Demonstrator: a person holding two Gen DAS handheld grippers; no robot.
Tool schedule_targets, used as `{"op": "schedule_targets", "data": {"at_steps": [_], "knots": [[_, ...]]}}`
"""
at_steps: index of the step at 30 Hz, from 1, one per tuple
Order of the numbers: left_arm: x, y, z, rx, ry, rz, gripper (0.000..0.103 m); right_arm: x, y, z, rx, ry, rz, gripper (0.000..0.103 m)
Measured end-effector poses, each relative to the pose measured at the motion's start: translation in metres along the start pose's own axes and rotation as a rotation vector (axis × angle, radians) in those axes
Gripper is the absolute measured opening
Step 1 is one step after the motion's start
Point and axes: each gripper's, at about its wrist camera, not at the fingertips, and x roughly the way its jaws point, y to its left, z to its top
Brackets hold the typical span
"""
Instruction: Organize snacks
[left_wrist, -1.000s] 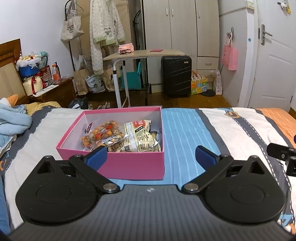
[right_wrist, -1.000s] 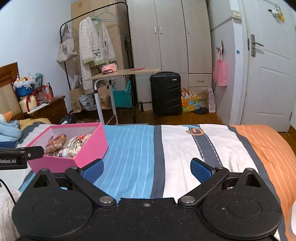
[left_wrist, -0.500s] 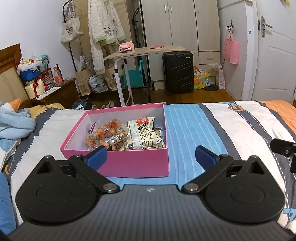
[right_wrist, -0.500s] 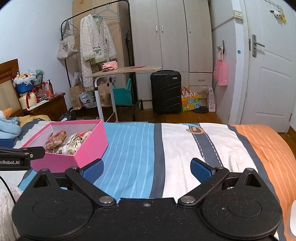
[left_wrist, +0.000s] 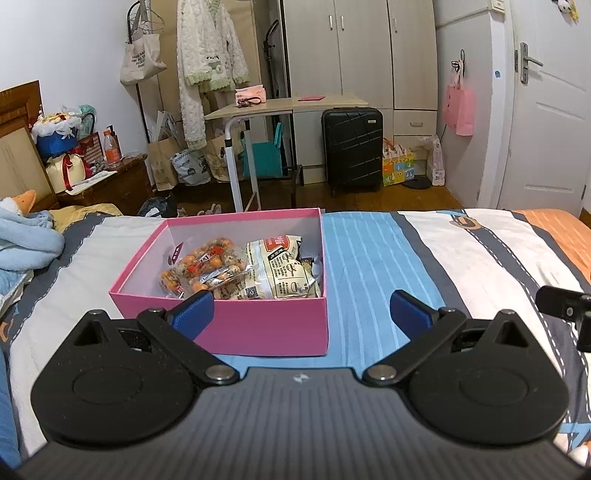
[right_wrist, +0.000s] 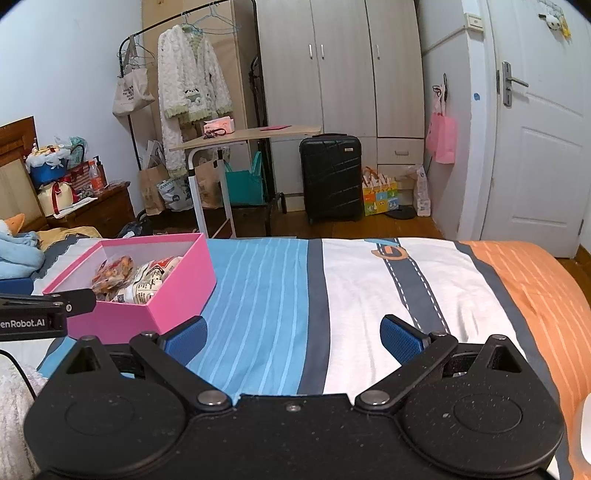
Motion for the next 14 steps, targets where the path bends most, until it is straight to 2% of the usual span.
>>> {"op": "schedule_targets", "data": {"at_steps": [14], "knots": [[0.0022,0.0034,-0.0019,-0.001,-0.004,0.009,0.103,0.0043,-0.0005,0.0005,-0.006,0.011,-0.006,0.101]]}}
